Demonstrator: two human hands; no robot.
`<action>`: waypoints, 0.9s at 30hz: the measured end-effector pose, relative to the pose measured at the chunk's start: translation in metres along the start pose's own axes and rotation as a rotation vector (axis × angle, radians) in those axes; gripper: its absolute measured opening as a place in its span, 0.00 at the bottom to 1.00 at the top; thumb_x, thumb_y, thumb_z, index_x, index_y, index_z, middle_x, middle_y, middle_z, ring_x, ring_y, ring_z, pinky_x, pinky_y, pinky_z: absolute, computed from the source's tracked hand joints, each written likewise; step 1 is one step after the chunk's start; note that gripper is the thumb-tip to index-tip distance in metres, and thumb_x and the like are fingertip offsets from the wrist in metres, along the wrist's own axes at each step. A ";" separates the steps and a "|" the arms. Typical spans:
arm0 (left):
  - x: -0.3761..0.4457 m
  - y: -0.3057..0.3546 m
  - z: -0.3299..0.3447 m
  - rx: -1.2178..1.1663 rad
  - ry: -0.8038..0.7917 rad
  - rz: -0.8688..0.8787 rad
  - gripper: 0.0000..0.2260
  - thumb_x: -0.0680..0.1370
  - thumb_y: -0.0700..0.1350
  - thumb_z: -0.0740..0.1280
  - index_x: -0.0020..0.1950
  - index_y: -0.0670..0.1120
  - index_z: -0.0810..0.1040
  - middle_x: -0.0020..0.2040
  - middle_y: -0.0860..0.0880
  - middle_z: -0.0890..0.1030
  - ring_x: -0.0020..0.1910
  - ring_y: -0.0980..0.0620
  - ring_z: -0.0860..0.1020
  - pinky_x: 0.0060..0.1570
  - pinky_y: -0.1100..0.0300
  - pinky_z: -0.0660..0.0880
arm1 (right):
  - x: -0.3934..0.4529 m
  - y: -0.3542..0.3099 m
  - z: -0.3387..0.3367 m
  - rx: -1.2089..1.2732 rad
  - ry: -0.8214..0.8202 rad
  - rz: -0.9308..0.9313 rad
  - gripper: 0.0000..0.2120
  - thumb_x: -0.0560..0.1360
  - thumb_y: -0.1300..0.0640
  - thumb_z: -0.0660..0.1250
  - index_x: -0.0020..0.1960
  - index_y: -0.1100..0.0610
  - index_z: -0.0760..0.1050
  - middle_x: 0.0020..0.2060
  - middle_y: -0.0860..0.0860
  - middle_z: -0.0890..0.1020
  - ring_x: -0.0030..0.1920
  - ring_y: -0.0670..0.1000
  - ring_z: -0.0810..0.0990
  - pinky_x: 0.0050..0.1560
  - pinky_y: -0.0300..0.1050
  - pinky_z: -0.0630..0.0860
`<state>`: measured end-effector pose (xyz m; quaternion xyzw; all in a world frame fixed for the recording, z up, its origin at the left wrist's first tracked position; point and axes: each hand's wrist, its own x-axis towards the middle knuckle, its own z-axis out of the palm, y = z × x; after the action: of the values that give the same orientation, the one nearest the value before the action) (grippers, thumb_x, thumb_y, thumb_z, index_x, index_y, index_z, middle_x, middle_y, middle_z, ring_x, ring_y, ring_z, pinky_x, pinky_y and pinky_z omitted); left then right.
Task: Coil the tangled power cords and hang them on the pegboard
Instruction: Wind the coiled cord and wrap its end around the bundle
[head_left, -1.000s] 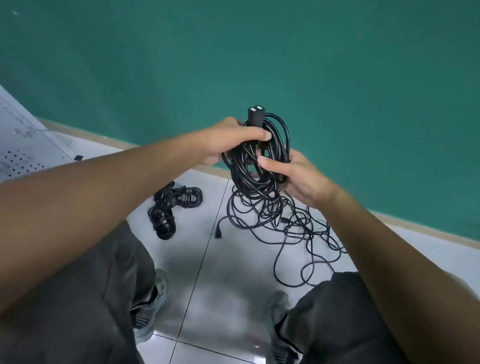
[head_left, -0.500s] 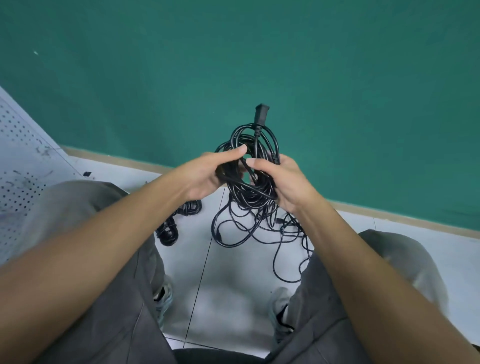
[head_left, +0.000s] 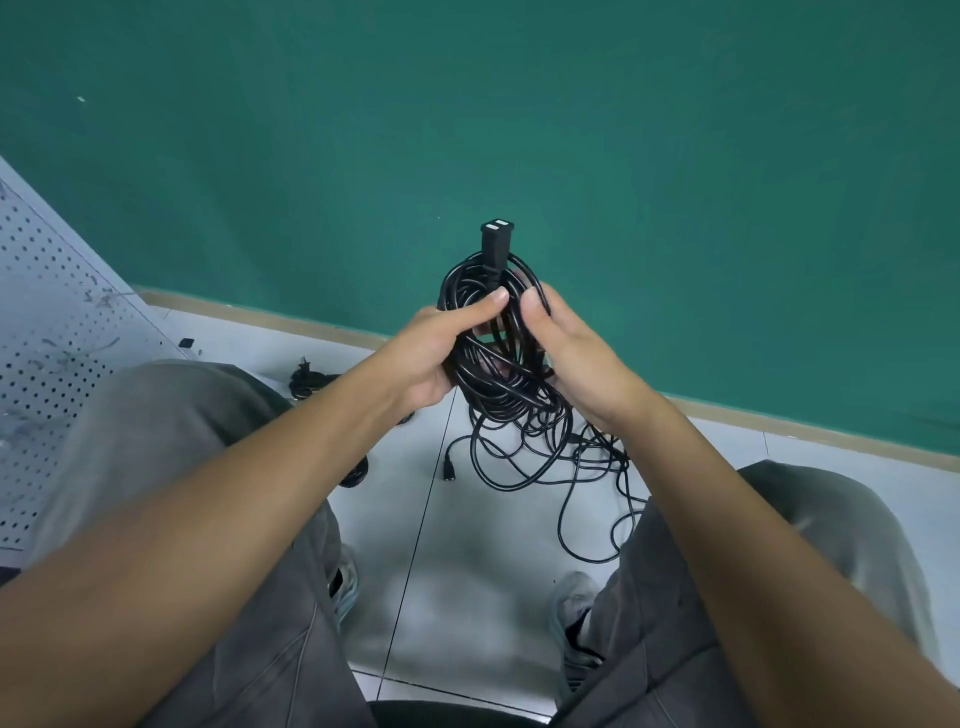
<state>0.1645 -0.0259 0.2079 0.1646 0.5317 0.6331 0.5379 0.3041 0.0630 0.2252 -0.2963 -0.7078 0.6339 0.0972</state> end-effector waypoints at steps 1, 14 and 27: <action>0.000 0.000 -0.001 -0.014 -0.011 0.003 0.12 0.80 0.47 0.71 0.59 0.41 0.84 0.52 0.42 0.86 0.51 0.44 0.86 0.50 0.53 0.82 | 0.000 0.001 0.000 -0.015 -0.014 0.025 0.25 0.78 0.27 0.55 0.72 0.33 0.68 0.74 0.41 0.72 0.76 0.44 0.67 0.77 0.59 0.63; 0.002 0.002 0.002 -0.025 -0.017 -0.067 0.13 0.81 0.48 0.70 0.61 0.42 0.84 0.50 0.43 0.86 0.46 0.47 0.85 0.44 0.57 0.82 | 0.005 0.003 -0.011 0.021 0.138 -0.085 0.14 0.87 0.52 0.57 0.60 0.56 0.80 0.47 0.51 0.86 0.48 0.49 0.85 0.55 0.53 0.81; 0.007 0.010 -0.011 -0.003 0.026 -0.044 0.14 0.83 0.46 0.68 0.66 0.40 0.81 0.58 0.42 0.86 0.55 0.45 0.86 0.47 0.53 0.84 | 0.010 0.006 -0.019 -0.006 0.205 -0.073 0.08 0.79 0.58 0.72 0.56 0.57 0.77 0.52 0.52 0.85 0.46 0.46 0.86 0.47 0.39 0.81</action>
<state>0.1477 -0.0238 0.2095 0.1439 0.5413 0.6239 0.5451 0.3073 0.0849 0.2209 -0.3338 -0.7063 0.5942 0.1914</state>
